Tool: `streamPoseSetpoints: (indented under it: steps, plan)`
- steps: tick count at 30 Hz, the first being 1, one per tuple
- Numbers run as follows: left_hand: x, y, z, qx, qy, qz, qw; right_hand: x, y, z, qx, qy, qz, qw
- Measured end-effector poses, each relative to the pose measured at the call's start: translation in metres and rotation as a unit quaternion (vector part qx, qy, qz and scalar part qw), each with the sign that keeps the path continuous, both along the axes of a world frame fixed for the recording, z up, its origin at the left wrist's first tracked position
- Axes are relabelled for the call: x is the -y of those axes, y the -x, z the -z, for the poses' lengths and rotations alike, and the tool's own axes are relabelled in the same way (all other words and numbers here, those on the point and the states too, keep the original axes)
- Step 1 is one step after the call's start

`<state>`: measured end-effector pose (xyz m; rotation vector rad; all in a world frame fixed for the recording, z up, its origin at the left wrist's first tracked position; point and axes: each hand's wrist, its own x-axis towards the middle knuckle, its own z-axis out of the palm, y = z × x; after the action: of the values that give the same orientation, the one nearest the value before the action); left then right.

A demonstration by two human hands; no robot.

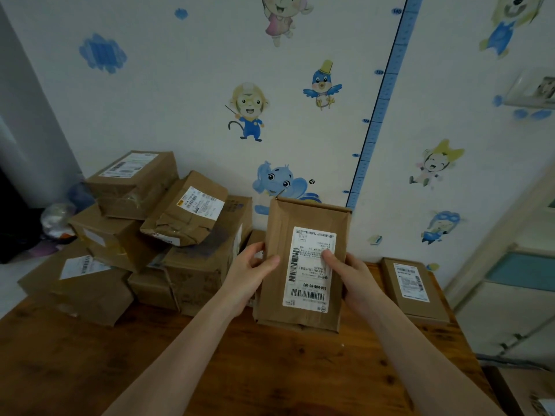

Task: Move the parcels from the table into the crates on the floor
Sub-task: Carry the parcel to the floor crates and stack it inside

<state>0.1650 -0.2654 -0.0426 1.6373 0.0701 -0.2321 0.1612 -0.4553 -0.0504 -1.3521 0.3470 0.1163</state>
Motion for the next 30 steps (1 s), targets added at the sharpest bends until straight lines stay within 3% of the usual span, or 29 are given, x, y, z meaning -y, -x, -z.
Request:
streamPoseSetpoints:
  steps: [6,13,17,20,23,30]
  plan:
    - [0.001,0.0,-0.002,0.004,-0.018,0.002,1.0,0.004,-0.005,-0.009,0.05,0.009,0.05,0.997]
    - [0.001,-0.002,-0.008,0.035,-0.029,-0.022,0.999,0.004,-0.006,-0.008,0.03,0.016,0.031,0.999]
    - [0.002,-0.002,-0.007,0.026,-0.026,-0.005,0.999,0.004,-0.008,-0.014,0.076,-0.029,0.071,0.994]
    - [0.006,-0.001,-0.008,0.029,-0.019,-0.006,0.999,0.005,-0.007,-0.017,0.099,-0.008,0.061,0.993]
    - [0.006,-0.002,-0.012,0.057,-0.026,-0.012,0.998,0.004,-0.006,-0.014,0.094,0.015,0.052,0.994]
    - [0.003,-0.008,-0.013,0.053,-0.026,-0.007,0.998,0.004,-0.007,-0.013,0.06,-0.03,0.048,0.997]
